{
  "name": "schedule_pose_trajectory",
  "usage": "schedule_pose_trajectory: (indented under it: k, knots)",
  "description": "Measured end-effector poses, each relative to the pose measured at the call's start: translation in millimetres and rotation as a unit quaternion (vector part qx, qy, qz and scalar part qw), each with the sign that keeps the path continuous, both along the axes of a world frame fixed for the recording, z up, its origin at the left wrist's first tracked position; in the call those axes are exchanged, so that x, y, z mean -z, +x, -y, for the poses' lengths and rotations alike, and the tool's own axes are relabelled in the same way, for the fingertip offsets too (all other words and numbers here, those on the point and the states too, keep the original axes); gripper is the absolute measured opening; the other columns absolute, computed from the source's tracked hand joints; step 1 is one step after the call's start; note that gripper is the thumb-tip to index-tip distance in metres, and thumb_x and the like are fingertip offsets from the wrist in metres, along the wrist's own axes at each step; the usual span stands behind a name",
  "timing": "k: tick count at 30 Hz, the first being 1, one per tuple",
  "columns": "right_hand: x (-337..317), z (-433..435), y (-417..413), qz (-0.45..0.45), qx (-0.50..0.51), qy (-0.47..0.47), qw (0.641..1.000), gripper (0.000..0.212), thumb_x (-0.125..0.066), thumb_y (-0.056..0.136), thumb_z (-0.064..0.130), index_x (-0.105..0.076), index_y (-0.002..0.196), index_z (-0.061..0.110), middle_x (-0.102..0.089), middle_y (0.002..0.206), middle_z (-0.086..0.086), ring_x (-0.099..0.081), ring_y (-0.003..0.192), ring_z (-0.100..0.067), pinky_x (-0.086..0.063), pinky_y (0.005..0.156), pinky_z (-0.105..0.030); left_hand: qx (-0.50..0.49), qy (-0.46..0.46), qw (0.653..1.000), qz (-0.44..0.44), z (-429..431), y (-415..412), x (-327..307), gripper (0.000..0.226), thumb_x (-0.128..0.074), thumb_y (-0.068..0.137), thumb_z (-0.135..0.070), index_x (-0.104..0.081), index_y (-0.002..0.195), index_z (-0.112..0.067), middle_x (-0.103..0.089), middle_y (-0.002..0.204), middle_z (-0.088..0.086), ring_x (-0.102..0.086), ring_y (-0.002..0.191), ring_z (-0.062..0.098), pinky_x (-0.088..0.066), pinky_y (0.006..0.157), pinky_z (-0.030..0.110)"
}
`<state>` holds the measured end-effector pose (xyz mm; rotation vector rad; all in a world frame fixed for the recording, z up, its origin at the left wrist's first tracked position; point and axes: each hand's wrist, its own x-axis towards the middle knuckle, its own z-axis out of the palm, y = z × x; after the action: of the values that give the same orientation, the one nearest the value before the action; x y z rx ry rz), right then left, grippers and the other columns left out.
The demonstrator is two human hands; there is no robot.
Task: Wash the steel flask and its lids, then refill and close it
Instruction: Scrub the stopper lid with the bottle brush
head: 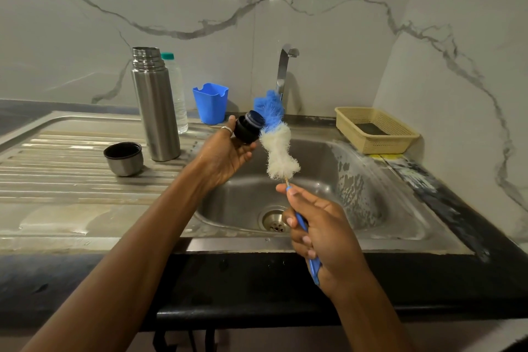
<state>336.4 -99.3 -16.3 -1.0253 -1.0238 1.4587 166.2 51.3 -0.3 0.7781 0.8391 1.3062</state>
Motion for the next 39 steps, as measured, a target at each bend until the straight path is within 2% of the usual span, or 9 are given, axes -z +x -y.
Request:
schedule_pose_trajectory:
  k: [9, 18, 22, 25, 28, 31, 34, 37, 39]
  knots:
    - [-3.7, 2.7, -0.4, -0.013, -0.006, -0.013, 1.000, 0.022, -0.052, 0.103, 0.022, -0.069, 0.116, 0.014, -0.046, 0.060, 0.000, -0.029, 0.039, -0.004, -0.025, 0.032, -0.015, -0.014, 0.033, 0.999, -0.026, -1.2, 3.6, -0.1, 0.038, -0.041, 0.105, -0.048, -0.059, 0.108, -0.014, -0.058, 0.095, 0.010, -0.051, 0.066, 0.012, -0.050, 0.056, 0.020]
    - [-17.0, -5.1, -4.4, -0.012, 0.004, -0.014, 1.000, 0.021, -0.051, 0.105, 0.021, -0.068, 0.114, 0.013, -0.047, 0.059, 0.001, -0.028, 0.040, -0.004, -0.024, 0.032, -0.016, 0.031, 0.018, 0.999, 0.020, 0.5, 3.9, -0.6, 0.043, -0.038, 0.105, -0.051, -0.058, 0.113, -0.013, -0.067, 0.087, 0.010, -0.051, 0.061, 0.011, -0.050, 0.049, 0.019]
    - [-11.9, 7.4, -2.2, 0.019, -0.024, -0.020, 0.999, 0.022, -0.051, 0.104, 0.023, -0.068, 0.116, 0.016, -0.048, 0.061, 0.001, -0.029, 0.040, -0.004, -0.026, 0.033, -0.016, -0.019, 0.004, 1.000, 0.021, -5.2, -9.9, -0.5, 0.043, -0.040, 0.104, -0.052, -0.057, 0.114, -0.015, -0.064, 0.093, 0.012, -0.053, 0.060, 0.011, -0.053, 0.051, 0.019]
    - [-12.0, 9.8, 8.6, 0.090, 0.023, 0.009, 0.996, 0.020, -0.053, 0.103, 0.026, -0.069, 0.115, 0.025, -0.050, 0.060, 0.000, -0.032, 0.042, -0.004, -0.026, 0.036, -0.016, -0.021, 0.002, 1.000, 0.008, -5.8, -12.8, 1.6, 0.041, -0.041, 0.104, -0.051, -0.057, 0.114, -0.015, -0.066, 0.093, 0.014, -0.055, 0.061, 0.012, -0.056, 0.053, 0.022]
    - [-8.9, 8.5, 19.9, 0.306, 0.084, 0.147, 0.937, 0.024, -0.052, 0.103, 0.031, -0.068, 0.121, 0.026, -0.057, 0.058, -0.003, -0.043, 0.045, -0.008, -0.039, 0.043, -0.022, -0.032, 0.005, 0.999, 0.016, -7.0, -12.1, 0.8, 0.034, -0.045, 0.104, -0.046, -0.055, 0.111, -0.014, -0.063, 0.098, 0.016, -0.060, 0.070, 0.016, -0.060, 0.059, 0.028]
    - [-1.1, 11.7, 19.9, 0.465, 0.100, 0.254, 0.842, 0.033, -0.052, 0.103, 0.029, -0.070, 0.107, 0.002, -0.064, 0.065, -0.010, -0.057, 0.055, -0.022, -0.051, 0.059, -0.042, -0.048, 0.021, 0.999, 0.013, -9.8, -11.9, 1.8, 0.027, -0.047, 0.105, -0.040, -0.055, 0.111, -0.014, -0.061, 0.112, 0.019, -0.065, 0.093, 0.025, -0.064, 0.070, 0.033]
    - [2.7, 18.8, 12.0, 0.510, 0.113, 0.287, 0.803, 0.031, -0.054, 0.103, 0.026, -0.071, 0.099, 0.001, -0.060, 0.056, -0.002, -0.056, 0.056, -0.018, -0.041, 0.047, -0.029, -0.083, 0.026, 0.996, 0.014, -15.0, -16.7, 4.6, 0.028, -0.050, 0.104, -0.037, -0.056, 0.116, -0.013, -0.061, 0.128, 0.020, -0.065, 0.117, 0.032, -0.063, 0.079, 0.037]
    - [-3.0, 17.8, 1.9, 0.535, 0.095, 0.306, 0.782, 0.023, -0.053, 0.103, 0.024, -0.072, 0.098, 0.013, -0.043, 0.047, 0.009, -0.047, 0.044, -0.011, -0.029, 0.042, -0.019, -0.084, 0.043, 0.995, 0.014, -14.8, -16.8, 5.5, 0.031, -0.051, 0.104, -0.035, -0.059, 0.121, -0.010, -0.068, 0.120, 0.014, -0.072, 0.100, 0.023, -0.062, 0.074, 0.034]
    - [-8.1, 3.8, -2.6, 0.566, 0.089, 0.294, 0.765, 0.023, -0.049, 0.105, 0.026, -0.070, 0.108, 0.017, -0.043, 0.052, 0.013, -0.043, 0.043, -0.005, -0.027, 0.045, -0.015, -0.064, 0.060, 0.996, -0.004, -13.5, -10.1, 5.5, 0.029, -0.051, 0.104, -0.033, -0.060, 0.120, -0.010, -0.071, 0.113, 0.010, -0.073, 0.095, 0.021, -0.062, 0.075, 0.035]
